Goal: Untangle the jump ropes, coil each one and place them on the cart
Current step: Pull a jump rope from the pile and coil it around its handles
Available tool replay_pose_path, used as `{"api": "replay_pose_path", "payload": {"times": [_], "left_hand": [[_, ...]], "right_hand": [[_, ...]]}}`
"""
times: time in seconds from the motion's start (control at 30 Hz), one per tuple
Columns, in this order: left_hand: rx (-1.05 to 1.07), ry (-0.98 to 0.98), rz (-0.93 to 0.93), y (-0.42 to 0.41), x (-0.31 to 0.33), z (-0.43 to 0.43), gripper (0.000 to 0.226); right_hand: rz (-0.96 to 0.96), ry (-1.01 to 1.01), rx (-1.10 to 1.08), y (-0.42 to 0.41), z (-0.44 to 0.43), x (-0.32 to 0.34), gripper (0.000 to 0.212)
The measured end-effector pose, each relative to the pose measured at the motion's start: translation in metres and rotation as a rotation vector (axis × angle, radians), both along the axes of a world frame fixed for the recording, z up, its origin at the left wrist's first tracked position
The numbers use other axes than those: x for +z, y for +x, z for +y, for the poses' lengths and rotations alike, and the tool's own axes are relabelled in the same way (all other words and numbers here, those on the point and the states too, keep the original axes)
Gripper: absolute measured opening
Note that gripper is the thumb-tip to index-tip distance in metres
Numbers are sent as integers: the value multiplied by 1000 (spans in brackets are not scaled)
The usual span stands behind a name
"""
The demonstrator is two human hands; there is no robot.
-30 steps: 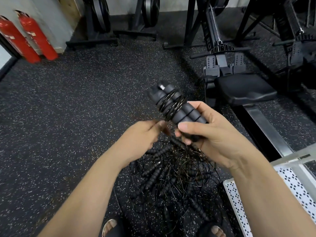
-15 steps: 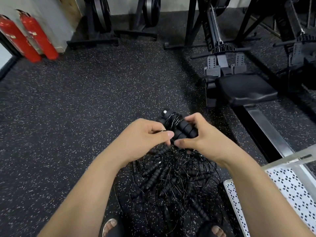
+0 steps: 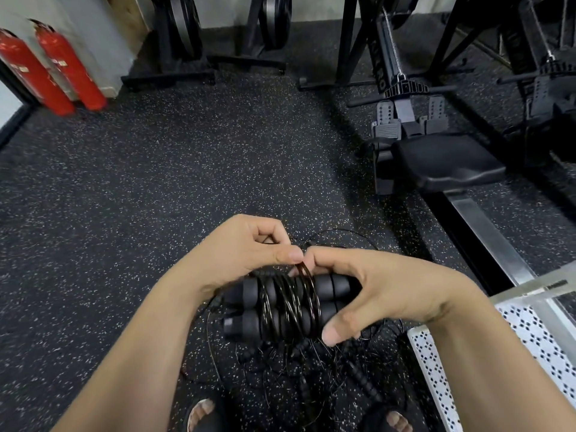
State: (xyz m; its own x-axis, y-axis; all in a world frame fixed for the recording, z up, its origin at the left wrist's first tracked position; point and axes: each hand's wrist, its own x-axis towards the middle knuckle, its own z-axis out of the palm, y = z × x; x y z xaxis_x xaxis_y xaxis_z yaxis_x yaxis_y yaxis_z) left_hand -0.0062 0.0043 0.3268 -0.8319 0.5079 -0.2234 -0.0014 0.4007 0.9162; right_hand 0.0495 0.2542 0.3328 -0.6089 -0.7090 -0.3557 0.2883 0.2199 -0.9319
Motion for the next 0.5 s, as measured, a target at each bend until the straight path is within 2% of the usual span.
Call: {"api": "replay_pose_path", "payload": {"times": [0.07,0.1,0.17,0.27,0.33,0.43,0.5], "left_hand": [[-1,77,-104,-4,-1,1,30],[-6,131,-225,-4,-1,2,34],[-33,178,-321,-2,-5,4,45],[162,-48,-141,-1,-18,2,34],[196,-51,-162,3,-21,10,35],[166,-32,-188,3,-20,21,29],[85,-108,-132,3,-18,23,39]], "right_hand": [[-11,-121,-70,0,3,2,51],[-9,-177,-117,0,3,2,49],[-7,-279,-219,-4,2,2,48],[-20,-357,-397,-9,-1,0,49],[-31,-358,-496,-10,-4,-3,54],[-18,-343,-654,-12,-10,-5,59],[15,-313,-764,-15,-13,-6,60]]}}
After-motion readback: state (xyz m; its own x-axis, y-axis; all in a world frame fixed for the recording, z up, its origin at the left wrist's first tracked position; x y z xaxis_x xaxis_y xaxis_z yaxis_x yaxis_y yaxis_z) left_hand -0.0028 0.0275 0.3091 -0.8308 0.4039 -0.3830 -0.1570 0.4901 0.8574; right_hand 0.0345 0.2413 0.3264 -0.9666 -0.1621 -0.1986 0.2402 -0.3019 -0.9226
